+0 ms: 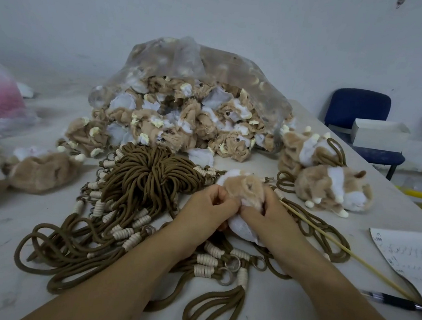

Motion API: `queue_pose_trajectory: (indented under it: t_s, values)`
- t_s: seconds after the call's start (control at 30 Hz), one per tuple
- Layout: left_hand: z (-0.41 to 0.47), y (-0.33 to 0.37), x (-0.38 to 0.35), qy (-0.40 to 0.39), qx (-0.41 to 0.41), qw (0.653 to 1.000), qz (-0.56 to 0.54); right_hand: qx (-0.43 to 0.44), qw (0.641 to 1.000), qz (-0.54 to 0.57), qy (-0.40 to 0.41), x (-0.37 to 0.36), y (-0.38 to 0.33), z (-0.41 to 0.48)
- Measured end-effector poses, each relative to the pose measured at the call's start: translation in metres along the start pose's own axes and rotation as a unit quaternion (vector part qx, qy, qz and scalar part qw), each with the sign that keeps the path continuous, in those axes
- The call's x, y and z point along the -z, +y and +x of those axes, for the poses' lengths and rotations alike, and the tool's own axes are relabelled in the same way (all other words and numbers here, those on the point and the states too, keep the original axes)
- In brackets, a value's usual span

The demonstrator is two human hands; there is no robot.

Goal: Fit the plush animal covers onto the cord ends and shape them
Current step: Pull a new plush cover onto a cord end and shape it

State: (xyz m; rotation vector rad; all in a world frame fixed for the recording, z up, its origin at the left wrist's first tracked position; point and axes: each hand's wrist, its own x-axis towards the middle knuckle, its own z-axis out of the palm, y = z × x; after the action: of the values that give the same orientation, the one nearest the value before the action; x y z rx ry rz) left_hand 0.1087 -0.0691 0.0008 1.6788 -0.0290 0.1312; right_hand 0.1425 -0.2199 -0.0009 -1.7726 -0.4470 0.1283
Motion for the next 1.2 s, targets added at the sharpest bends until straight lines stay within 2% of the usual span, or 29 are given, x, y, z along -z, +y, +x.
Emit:
queue_pose_trajectory:
  t_s: [0.17,0.3,0.53,0.73,0.9,1.03,1.1,1.2]
  values:
    - [0.002,-0.005,0.0,0.067,-0.036,0.994,0.08,-0.032,0.995,0.087,-0.021,0.0,0.003,0.003]
    - [0.001,-0.004,-0.001,0.079,-0.064,0.992,0.077,-0.016,0.994,0.098,-0.041,0.001,0.001,0.001]
    - [-0.002,0.004,0.0,0.008,-0.036,0.999,-0.032,0.0,0.998,0.064,-0.005,0.003,0.001,0.001]
    - [-0.004,0.004,-0.005,-0.03,-0.022,0.999,0.009,-0.013,0.998,0.055,0.025,0.004,0.003,0.004]
    - [-0.003,0.002,-0.003,-0.042,-0.006,0.999,-0.008,-0.037,0.986,0.16,-0.025,0.005,0.003,0.004]
    - [-0.002,0.001,-0.001,-0.019,0.002,1.0,-0.02,-0.05,0.97,0.231,-0.057,0.005,0.001,0.002]
    - [-0.001,0.0,-0.001,0.0,0.007,1.0,-0.019,-0.034,0.977,0.203,-0.049,0.003,-0.001,0.001]
    - [0.001,0.0,-0.002,0.035,0.007,0.999,0.006,0.007,0.997,0.08,-0.016,-0.001,-0.007,-0.004]
